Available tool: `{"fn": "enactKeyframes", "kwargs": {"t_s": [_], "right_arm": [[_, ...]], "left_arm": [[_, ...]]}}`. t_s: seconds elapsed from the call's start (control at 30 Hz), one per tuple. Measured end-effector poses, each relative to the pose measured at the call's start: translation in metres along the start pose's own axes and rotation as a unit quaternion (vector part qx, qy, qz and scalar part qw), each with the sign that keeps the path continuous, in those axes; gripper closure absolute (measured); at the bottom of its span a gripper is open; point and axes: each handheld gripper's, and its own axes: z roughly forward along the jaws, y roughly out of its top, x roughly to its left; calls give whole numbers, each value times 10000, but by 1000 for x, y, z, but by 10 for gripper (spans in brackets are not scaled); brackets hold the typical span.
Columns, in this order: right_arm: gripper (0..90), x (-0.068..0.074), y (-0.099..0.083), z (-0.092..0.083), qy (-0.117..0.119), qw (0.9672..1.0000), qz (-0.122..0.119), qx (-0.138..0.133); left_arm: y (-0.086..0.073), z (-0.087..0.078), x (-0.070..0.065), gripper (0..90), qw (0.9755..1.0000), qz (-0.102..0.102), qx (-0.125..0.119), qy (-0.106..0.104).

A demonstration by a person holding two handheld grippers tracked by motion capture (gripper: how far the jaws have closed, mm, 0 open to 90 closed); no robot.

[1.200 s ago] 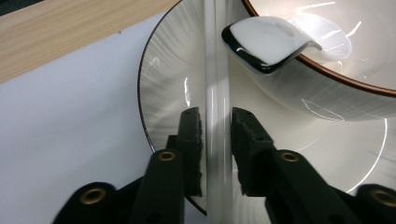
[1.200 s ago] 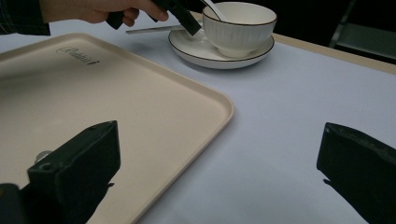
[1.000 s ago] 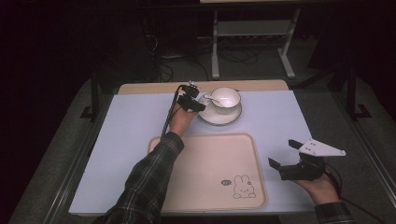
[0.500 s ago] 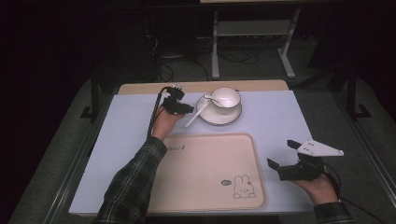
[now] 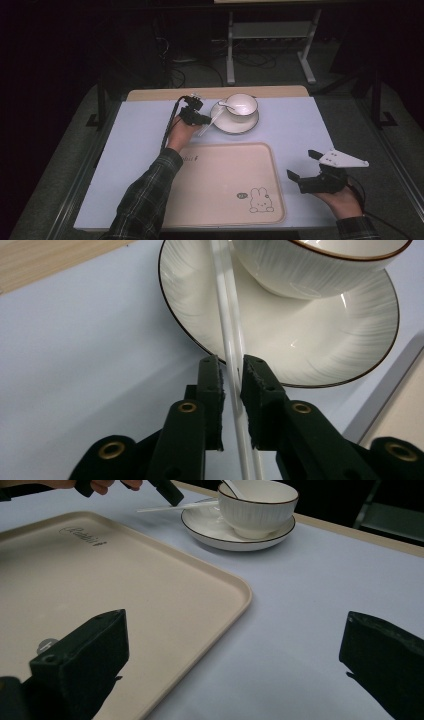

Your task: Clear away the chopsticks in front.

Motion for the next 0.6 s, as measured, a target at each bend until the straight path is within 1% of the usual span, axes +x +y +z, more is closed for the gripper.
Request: {"fn": "enactKeyframes", "kwargs": {"t_s": [0.2,0.27,0.33,0.37,0.5,0.6], "right_arm": [[0,0,0,0,8,10000,-6,-6],[0,0,0,0,9,10000,-6,-6],[0,0,0,0,11,10000,-14,-12],[0,0,0,0,11,10000,-14,-12],[0,0,0,0,8,10000,-4,-10],[0,0,0,0,12,10000,-8,-19]], "left_arm": [[-6,6,1,789,9999,-59,127,52],[-8,9,1,789,9997,-60,202,77],[-9,10,2,792,9998,-139,157,31],[-9,10,2,798,9998,-147,150,36],[-9,10,1,841,9998,-103,165,109],[-8,9,2,849,9996,-130,188,165]]}}
